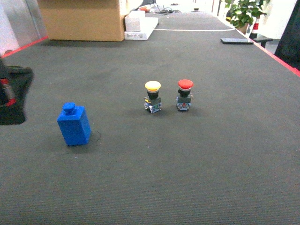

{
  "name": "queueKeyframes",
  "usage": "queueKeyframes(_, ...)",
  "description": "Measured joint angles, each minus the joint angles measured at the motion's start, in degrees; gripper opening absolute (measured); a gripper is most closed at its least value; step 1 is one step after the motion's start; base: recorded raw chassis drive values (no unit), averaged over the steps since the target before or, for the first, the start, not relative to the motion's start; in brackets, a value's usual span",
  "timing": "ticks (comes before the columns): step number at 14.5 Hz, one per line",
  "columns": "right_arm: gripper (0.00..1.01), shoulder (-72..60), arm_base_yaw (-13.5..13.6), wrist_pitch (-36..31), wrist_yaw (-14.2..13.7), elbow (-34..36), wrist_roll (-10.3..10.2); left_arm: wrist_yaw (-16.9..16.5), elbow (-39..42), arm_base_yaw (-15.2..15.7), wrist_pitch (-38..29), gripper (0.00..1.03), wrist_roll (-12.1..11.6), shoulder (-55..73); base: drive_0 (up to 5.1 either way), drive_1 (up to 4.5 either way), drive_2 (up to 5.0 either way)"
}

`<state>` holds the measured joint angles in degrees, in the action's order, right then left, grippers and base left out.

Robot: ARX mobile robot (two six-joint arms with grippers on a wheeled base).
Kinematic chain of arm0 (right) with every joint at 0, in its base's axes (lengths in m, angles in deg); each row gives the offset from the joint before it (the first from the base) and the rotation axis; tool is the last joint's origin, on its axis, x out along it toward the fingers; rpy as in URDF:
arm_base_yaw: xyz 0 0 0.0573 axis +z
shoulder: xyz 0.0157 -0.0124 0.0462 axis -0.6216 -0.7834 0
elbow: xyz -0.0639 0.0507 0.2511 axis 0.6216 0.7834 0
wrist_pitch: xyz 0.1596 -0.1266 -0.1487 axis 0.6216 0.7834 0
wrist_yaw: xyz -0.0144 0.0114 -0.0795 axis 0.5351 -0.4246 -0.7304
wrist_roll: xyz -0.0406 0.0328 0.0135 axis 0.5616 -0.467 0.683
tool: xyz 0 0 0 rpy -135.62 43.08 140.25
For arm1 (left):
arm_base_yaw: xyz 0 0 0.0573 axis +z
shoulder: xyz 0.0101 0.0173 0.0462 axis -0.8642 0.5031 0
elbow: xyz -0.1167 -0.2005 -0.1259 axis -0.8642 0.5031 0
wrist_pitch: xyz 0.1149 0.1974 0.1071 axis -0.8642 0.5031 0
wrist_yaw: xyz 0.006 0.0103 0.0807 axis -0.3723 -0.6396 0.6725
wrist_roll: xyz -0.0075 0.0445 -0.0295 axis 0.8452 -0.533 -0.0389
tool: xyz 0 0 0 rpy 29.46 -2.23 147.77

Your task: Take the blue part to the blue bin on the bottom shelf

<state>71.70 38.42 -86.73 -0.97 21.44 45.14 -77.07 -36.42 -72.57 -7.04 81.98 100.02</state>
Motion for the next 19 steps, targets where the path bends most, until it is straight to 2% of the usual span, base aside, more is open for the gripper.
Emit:
queueKeyframes(4,0.98,0.0,0.0,0.0,0.02,0.0,0.0,-1.42,-9.92,-0.92,-4.7,0.98,1.88,26.69,0.0,0.0,0.0)
queueKeyframes(6,0.98,0.0,0.0,0.0,0.02,0.0,0.0,-0.92,-15.04,-0.63,-6.16,0.98,2.82,33.64,0.0,0.0,0.0)
queueKeyframes(10,0.98,0.0,0.0,-0.02,0.02,0.0,0.0,1.44,-25.07,0.68,-7.56,0.98,2.73,47.5,0.0,0.0,0.0)
queueKeyframes(12,0.98,0.0,0.0,0.0,0.02,0.0,0.0,1.03,-29.03,0.87,-6.43,0.98,2.91,52.0,0.0,0.0,0.0)
queueKeyframes(16,0.98,0.0,0.0,0.0,0.02,0.0,0.0,1.16,-29.88,0.26,-8.55,0.55,3.28,53.33,0.0,0.0,0.0)
queueKeyframes(17,0.98,0.0,0.0,0.0,0.02,0.0,0.0,1.4,-29.88,0.22,-8.85,0.47,3.04,53.35,0.0,0.0,0.0)
queueKeyframes(19,0.98,0.0,0.0,0.0,0.02,0.0,0.0,1.49,-29.68,0.39,-10.05,0.45,2.23,53.35,0.0,0.0,0.0)
